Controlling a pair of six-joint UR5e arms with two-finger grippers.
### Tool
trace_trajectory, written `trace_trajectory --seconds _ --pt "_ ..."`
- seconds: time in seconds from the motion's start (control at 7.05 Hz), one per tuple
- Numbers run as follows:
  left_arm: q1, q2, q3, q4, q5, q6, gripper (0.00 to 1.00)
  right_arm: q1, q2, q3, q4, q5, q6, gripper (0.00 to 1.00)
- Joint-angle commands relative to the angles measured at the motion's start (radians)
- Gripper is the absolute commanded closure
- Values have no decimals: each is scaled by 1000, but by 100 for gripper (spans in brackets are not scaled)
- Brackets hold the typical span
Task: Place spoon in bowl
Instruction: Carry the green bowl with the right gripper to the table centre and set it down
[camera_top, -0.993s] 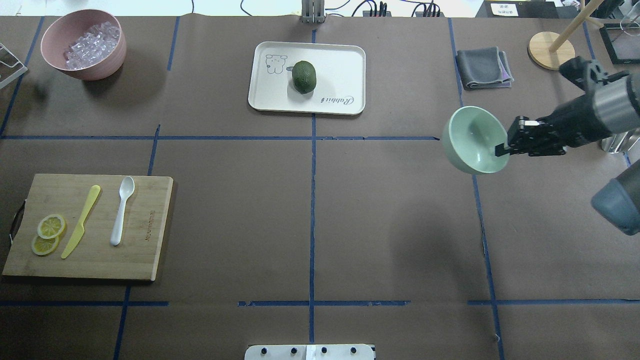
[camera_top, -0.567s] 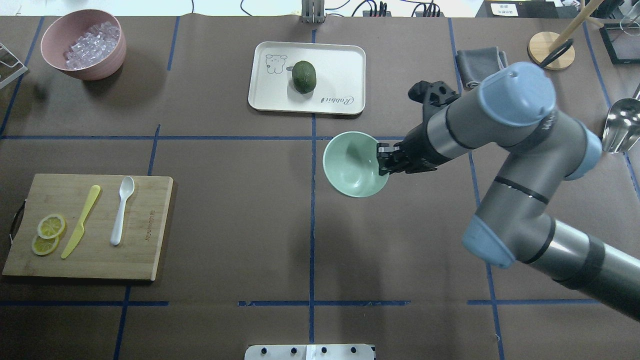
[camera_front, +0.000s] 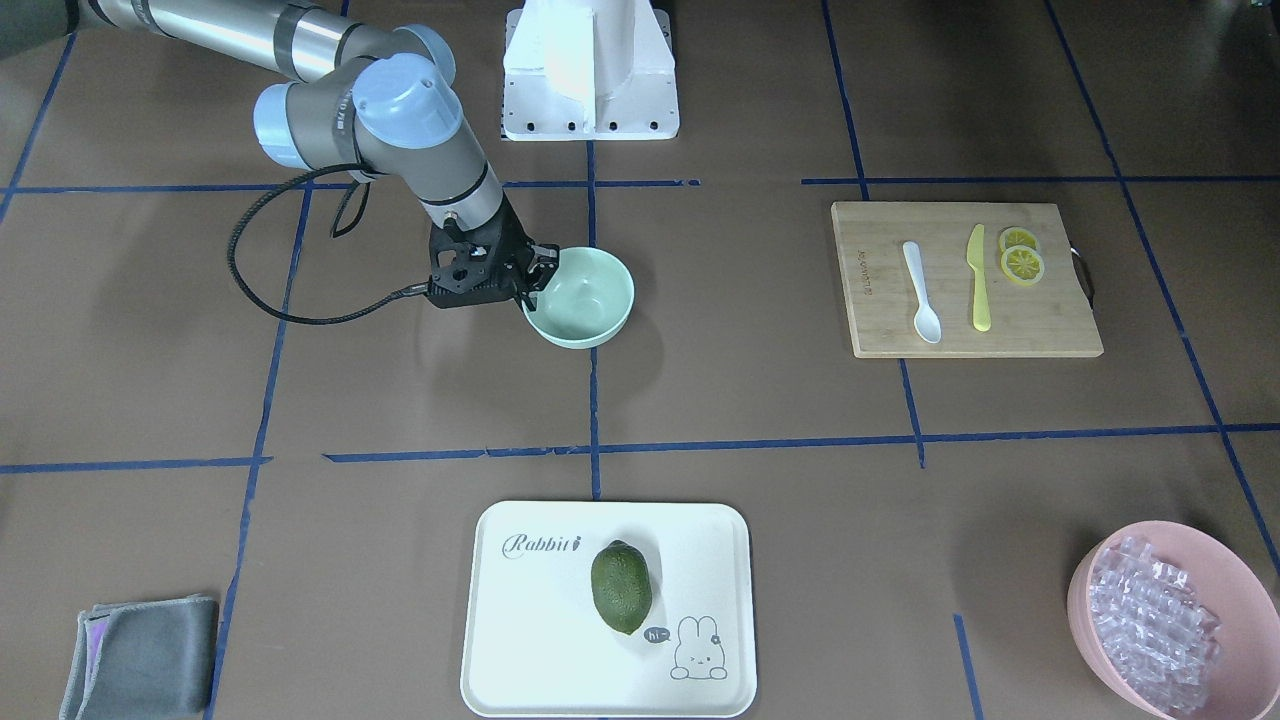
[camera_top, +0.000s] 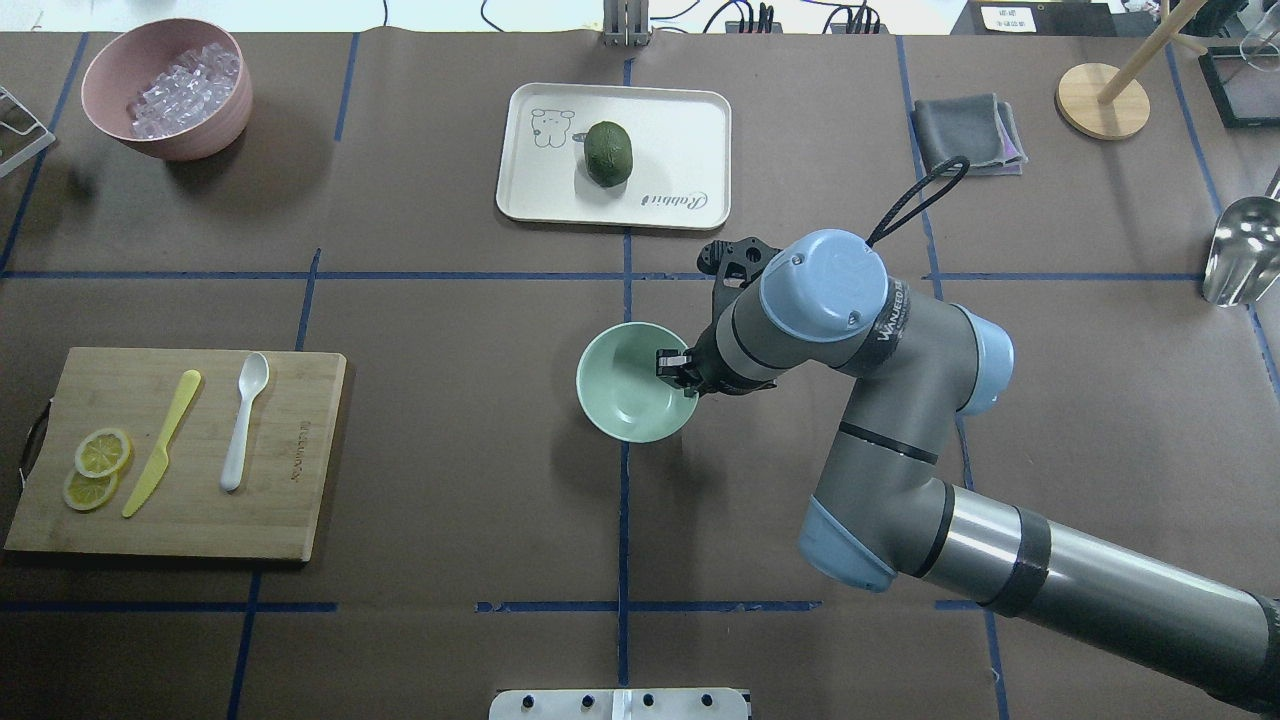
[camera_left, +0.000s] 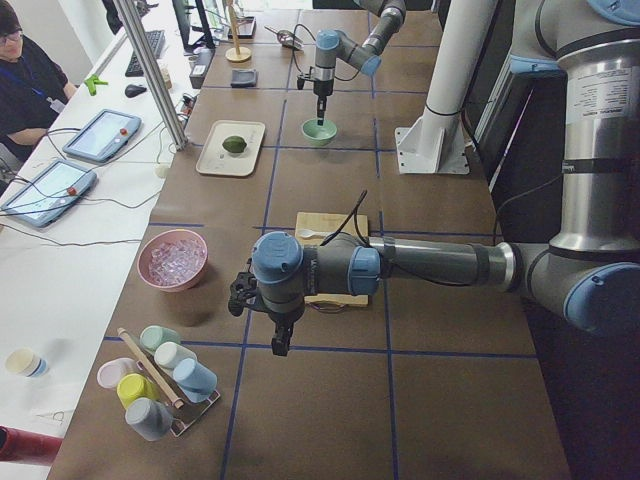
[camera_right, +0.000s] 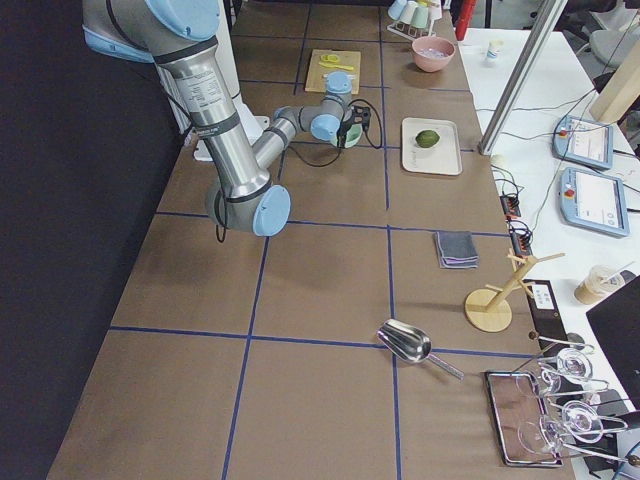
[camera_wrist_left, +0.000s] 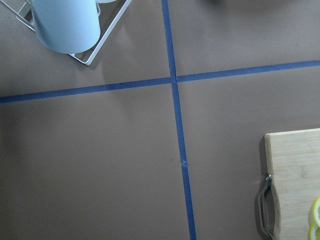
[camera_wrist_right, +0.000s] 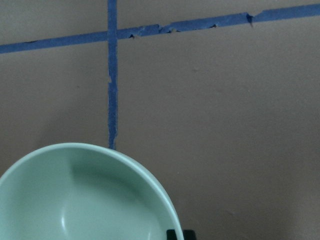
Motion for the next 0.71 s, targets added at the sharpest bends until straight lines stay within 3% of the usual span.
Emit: trace_trajectory --seconds 0.0,0.14,0.28,0.43,0.57 --pt "0 0 6 0 0 3 0 -19 8 -14 4 -6 0 97" --pt "0 0 7 0 0 3 0 -22 10 -14 4 -6 0 94" --pt "0 2 7 0 0 4 0 -21 10 -13 5 -6 2 79" --pt "0 2 7 0 0 4 0 -21 14 -13 7 -5 2 7" --pt "0 2 7 0 0 4 0 -21 14 -1 7 -8 8 0"
